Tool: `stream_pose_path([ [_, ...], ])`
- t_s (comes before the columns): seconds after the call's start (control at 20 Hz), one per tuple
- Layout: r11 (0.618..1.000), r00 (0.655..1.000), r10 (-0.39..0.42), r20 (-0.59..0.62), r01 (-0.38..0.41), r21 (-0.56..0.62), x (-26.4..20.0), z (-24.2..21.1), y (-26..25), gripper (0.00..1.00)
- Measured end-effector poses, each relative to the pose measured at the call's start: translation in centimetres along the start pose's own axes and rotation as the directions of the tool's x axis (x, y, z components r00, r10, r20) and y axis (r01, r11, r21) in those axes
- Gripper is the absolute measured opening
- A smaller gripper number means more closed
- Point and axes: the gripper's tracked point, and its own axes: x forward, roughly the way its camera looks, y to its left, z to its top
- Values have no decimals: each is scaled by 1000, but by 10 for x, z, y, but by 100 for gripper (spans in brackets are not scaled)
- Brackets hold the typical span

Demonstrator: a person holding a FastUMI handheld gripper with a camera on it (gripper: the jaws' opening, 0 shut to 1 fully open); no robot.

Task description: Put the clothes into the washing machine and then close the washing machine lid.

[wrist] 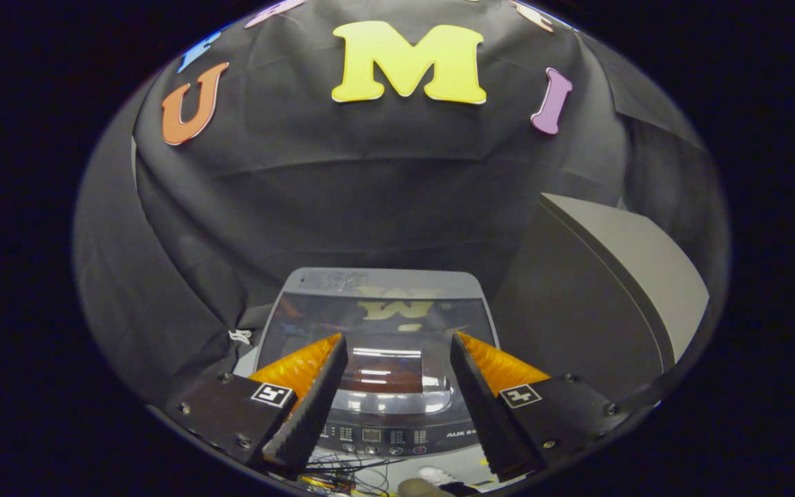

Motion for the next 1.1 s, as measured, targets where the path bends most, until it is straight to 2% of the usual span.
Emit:
stream_pose_path([
  [0.4,1000,999,28,25,-28,-11,-31,0,2,94],
  [0.6,998,994,54,98,-51,-27,-61,8,-6,94],
  [1.1,992,960,94,263,-112,57,-135,-27,-96,94],
])
